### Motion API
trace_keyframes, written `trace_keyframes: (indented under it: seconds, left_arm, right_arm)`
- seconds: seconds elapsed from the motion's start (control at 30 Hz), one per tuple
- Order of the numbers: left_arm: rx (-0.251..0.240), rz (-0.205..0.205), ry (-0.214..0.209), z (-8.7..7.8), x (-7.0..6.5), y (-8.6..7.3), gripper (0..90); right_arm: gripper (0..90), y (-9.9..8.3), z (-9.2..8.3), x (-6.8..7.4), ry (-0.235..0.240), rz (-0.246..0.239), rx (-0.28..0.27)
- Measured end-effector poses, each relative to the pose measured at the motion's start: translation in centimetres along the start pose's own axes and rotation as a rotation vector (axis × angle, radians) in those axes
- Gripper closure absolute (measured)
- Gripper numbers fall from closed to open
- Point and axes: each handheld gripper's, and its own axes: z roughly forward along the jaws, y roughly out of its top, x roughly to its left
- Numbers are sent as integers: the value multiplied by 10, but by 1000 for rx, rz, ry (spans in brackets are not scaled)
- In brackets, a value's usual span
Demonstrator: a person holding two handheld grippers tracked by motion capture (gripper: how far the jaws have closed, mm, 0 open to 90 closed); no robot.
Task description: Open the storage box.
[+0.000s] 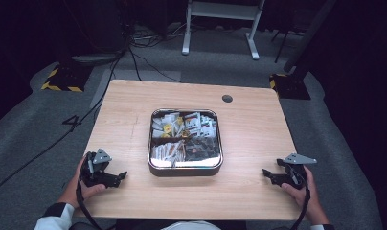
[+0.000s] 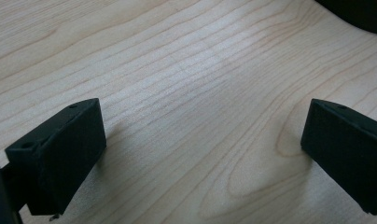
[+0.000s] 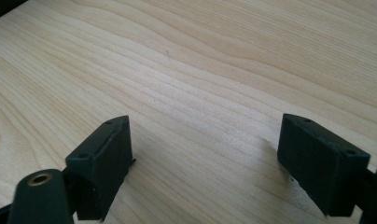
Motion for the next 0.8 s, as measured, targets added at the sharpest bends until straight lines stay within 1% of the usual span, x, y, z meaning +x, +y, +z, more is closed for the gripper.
trace_keyframes:
  seconds: [0.07, 0.17, 0.53, 0.63, 0.73, 0.8]
  left_arm:
    - [-1, 4, -4, 0, 0, 0, 1]
    - [2, 20, -15, -1, 3, 0, 2]
    - [0, 20, -17, -1, 3, -1, 2]
    - [2, 16, -15, -1, 3, -1, 2]
    - [-1, 17, -12, 0, 3, -1, 1]
    - [0, 17, -13, 0, 3, 0, 0]
  right_arm:
    - [176, 0, 0, 0, 0, 0, 0]
    - [174, 0, 0, -1, 8, -10, 1]
    - [151, 1, 1, -2, 7, -15, 5]
    - [148, 2, 2, -1, 3, -7, 5]
    - [156, 4, 3, -1, 0, -3, 17]
    - [165, 5, 3, -2, 17, -8, 21]
